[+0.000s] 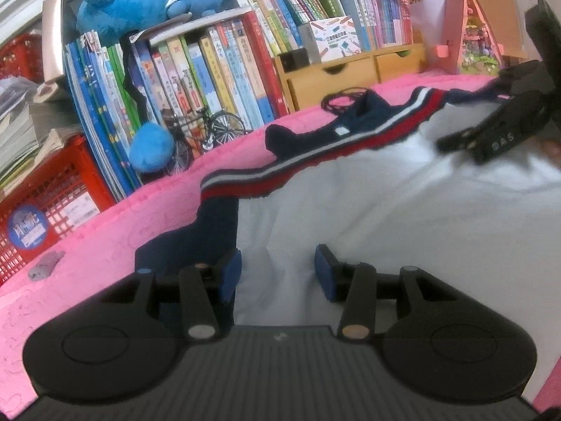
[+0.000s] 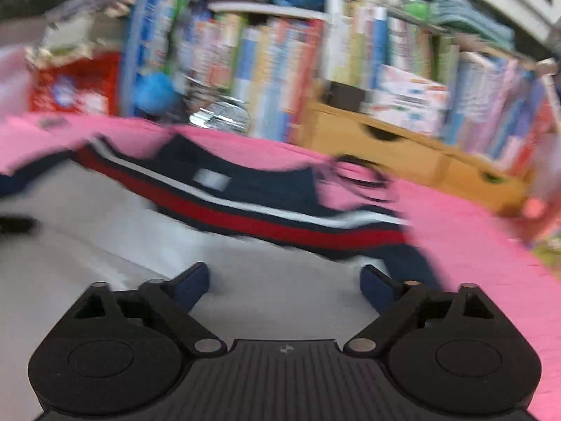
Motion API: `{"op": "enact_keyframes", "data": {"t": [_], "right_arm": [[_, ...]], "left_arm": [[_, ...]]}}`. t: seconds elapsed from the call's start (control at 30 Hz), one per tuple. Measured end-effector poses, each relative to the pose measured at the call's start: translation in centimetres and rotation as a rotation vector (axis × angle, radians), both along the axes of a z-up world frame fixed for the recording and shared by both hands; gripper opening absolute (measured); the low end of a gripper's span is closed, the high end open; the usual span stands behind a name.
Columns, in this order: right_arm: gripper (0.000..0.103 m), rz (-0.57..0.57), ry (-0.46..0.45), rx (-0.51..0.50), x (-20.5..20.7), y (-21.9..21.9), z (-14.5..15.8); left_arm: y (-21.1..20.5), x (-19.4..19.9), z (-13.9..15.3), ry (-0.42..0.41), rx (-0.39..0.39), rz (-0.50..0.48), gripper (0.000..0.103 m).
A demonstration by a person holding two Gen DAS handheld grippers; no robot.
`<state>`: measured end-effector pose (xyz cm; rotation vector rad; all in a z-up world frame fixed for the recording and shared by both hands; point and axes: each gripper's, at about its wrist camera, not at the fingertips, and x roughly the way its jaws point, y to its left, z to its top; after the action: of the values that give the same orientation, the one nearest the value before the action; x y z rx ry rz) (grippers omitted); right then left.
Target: Fold clothes
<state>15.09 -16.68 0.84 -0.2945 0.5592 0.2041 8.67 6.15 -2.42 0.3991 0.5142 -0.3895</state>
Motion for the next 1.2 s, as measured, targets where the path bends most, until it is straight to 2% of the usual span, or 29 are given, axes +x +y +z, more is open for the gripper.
{"op": "enact_keyframes", "data": {"t": [0.03, 0.2, 0.3, 0.37, 0.47, 0.5, 0.6, 0.7, 0.83, 0.97, 1.1, 1.2], "right_arm": [[0.1, -0.016, 0.003, -0.002, 0.2, -1.0, -0.2], [0.1, -0.091, 0.033, 0.068, 0.7, -5.3, -0.5], [0.101, -0.09, 0.087, 0.133, 1.3, -6.3, -0.8], [0.103, -0.086, 0.13, 0.149, 1.8, -6.4, -1.2], [0.103, -0.086, 0.159, 0.178, 2.2, -6.7, -1.3], [0.103, -0.086, 0.159, 0.177, 2.2, -6.6, -1.3], [0.103, -0.086, 0.158, 0.17, 2.3, -6.4, -1.2], [0.103, -0.086, 0.161, 0.173, 2.3, -6.5, -1.1], [0.103, -0.086, 0.162, 0.177, 2.3, -6.5, -1.1], [0.103, -0.081, 0.175, 0.201, 2.5, -6.8, -1.2], [0.103, -0.082, 0.173, 0.201, 2.4, -6.8, -1.1], [0.1, -0.088, 0.114, 0.18, 1.6, -6.5, -0.5]], "left_arm": [[0.1, 0.1, 0.0, 0.001, -0.002, 0.0, 0.045], [0.4, 0.3, 0.1, 0.008, -0.011, 0.0, 0.045], [0.7, 0.4, 0.2, 0.013, -0.026, 0.004, 0.047], [1.6, 0.6, 0.6, 0.02, -0.088, 0.047, 0.049], [3.6, 0.8, 2.2, 0.08, -0.305, 0.17, 0.041], [3.5, 0.7, 2.9, 0.075, -0.333, 0.184, 0.04], [0.5, 0.4, 4.8, -0.015, -0.256, 0.1, 0.041], [-2.1, 2.5, 4.6, -0.005, -0.173, 0.059, 0.042], [-1.2, 6.9, 1.1, 0.097, -0.154, 0.205, 0.043], [0.7, 8.3, 0.1, 0.156, -0.237, 0.261, 0.042], [1.0, 8.2, 0.2, 0.156, -0.243, 0.266, 0.042], [-0.3, 6.2, 1.6, 0.086, -0.151, 0.289, 0.039]]}}
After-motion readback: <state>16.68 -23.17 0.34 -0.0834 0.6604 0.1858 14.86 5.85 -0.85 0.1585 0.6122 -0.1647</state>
